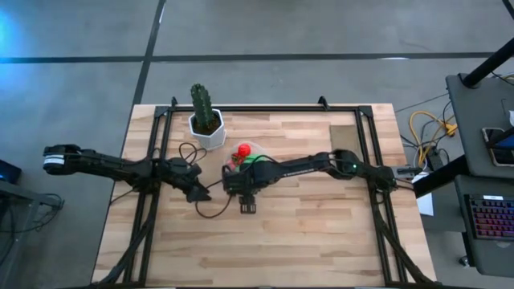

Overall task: Pick and placing Produce into tupperware
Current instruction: Put the red cherry into the transparent bin

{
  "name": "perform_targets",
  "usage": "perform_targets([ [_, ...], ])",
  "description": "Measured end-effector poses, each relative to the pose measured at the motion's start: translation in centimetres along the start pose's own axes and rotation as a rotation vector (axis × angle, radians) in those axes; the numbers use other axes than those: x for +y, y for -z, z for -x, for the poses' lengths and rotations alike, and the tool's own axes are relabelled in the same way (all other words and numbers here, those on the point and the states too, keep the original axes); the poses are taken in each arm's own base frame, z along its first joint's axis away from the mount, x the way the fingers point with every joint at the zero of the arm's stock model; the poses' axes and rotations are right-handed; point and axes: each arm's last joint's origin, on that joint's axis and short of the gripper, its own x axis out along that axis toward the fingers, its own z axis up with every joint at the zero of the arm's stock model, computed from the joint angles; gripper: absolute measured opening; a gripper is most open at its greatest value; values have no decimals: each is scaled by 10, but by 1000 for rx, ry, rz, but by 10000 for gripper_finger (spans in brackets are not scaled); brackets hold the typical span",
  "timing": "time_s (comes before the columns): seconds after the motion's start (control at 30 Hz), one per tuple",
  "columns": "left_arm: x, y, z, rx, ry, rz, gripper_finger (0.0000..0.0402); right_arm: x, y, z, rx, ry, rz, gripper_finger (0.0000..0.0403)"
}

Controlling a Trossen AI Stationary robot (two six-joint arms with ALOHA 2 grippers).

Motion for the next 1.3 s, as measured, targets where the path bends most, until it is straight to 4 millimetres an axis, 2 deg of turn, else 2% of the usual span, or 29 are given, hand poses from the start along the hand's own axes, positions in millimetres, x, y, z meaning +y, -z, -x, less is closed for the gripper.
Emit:
perform_targets([
  [0.43, 0, 0, 0, -2, -3, 1, 283, -11, -3, -11, -79, -11, -62, 192],
  [0.7, 0, 0, 0, -3, -1, 0, 283, -10, 8, -25, -38, -43, -90, 192],
  [0.87, 0, 0, 0, -3, -2, 0, 283, -11, 8, -26, -43, -40, -95, 190],
  [1.3, 0, 0, 0, -3, -2, 1, 283, -17, 6, -31, -91, -19, -182, 146],
])
